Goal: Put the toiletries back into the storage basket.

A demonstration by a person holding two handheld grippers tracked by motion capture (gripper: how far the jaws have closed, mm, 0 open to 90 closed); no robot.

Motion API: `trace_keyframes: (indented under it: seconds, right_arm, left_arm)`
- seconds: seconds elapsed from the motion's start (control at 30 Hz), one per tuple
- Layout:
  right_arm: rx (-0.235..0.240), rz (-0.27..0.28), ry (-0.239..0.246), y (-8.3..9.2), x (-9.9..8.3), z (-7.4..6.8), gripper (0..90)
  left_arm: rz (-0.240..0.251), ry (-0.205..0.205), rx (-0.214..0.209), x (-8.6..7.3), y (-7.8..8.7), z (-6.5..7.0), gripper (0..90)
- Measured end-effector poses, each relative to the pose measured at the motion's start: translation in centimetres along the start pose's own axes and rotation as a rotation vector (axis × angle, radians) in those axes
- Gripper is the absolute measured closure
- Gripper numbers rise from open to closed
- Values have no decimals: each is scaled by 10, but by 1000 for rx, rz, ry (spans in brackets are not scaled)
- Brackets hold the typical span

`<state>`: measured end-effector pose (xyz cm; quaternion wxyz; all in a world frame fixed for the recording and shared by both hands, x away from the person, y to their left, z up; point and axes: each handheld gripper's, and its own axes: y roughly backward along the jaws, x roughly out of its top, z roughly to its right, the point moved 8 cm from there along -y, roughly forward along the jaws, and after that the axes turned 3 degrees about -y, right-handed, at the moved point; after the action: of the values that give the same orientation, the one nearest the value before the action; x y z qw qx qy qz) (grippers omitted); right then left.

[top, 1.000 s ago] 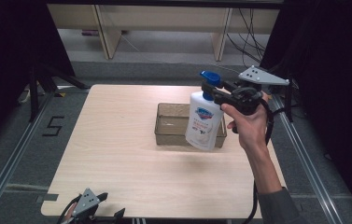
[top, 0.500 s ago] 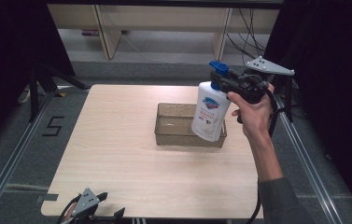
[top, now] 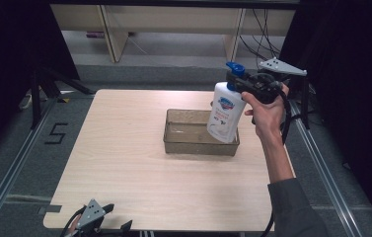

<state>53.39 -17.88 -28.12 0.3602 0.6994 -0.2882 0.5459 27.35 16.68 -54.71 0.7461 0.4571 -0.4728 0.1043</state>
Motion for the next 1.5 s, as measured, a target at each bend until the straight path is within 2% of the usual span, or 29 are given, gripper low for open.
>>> trace_keyframes:
  seconds: [0.03,0.07,0.13,0.33,0.47,0.6,0.67,0.9,1.03,1.07,1.13,1.17,1.2,1.27,1.33,1.37,1.4,1.47,1.5]
  right_arm:
    - [-4,1,2,-1,0,1,620]
    - [-9,2,11,-2,-1,3,620]
    - [-20,-1,10,-4,-3,7,620]
    - [-29,-10,4,-7,-8,12,620]
    - [-38,-9,20,-9,-11,16,620]
    - [-29,-10,14,-10,-14,15,619]
    - [-28,-15,8,-10,-17,17,619]
    - [-35,-27,8,-11,-25,21,620]
    - [-32,-29,9,-11,-30,22,619]
    - [-34,-28,4,-11,-31,23,619]
    - [-34,-29,6,-12,-33,24,619]
    - [-33,-36,1,-11,-35,24,619]
    - [-31,-35,-1,-12,-36,25,619]
    - [-35,-42,3,-11,-39,27,619]
    - [-37,-48,4,-11,-42,28,619]
    - [-35,-48,4,-11,-42,28,619]
    - [-37,-47,14,-11,-43,28,619]
    - [-34,-47,4,-10,-46,27,619]
    - [-36,-51,10,-11,-47,28,619]
  left_arm:
    - [-9,-12,7,-1,0,-1,153]
    - [-1,5,8,0,0,1,152]
    - [13,3,-2,0,-1,1,152]
    - [1,6,8,0,-1,0,152]
    - [11,5,-4,0,-2,1,153]
    - [-7,-14,-3,-1,-1,-1,153]
    - [8,2,-2,-1,-2,0,153]
    - [2,-2,-2,-1,-2,0,153]
    - [-17,-23,5,-2,-1,-2,153]
    - [1,-5,1,-1,-2,0,153]
    - [-1,-4,8,-1,-2,-1,152]
    - [-25,-14,16,-3,-1,-2,153]
    - [-9,0,10,-2,-3,-1,153]
    - [-6,0,7,-2,-3,-1,152]
    - [-9,-4,7,-2,-3,-2,152]
    - [-27,-25,8,-3,-2,-3,153]
    - [-8,-4,10,-2,-3,-2,153]
    - [-5,-1,9,-2,-4,-1,153]
    - [-26,-25,8,-3,-2,-3,153]
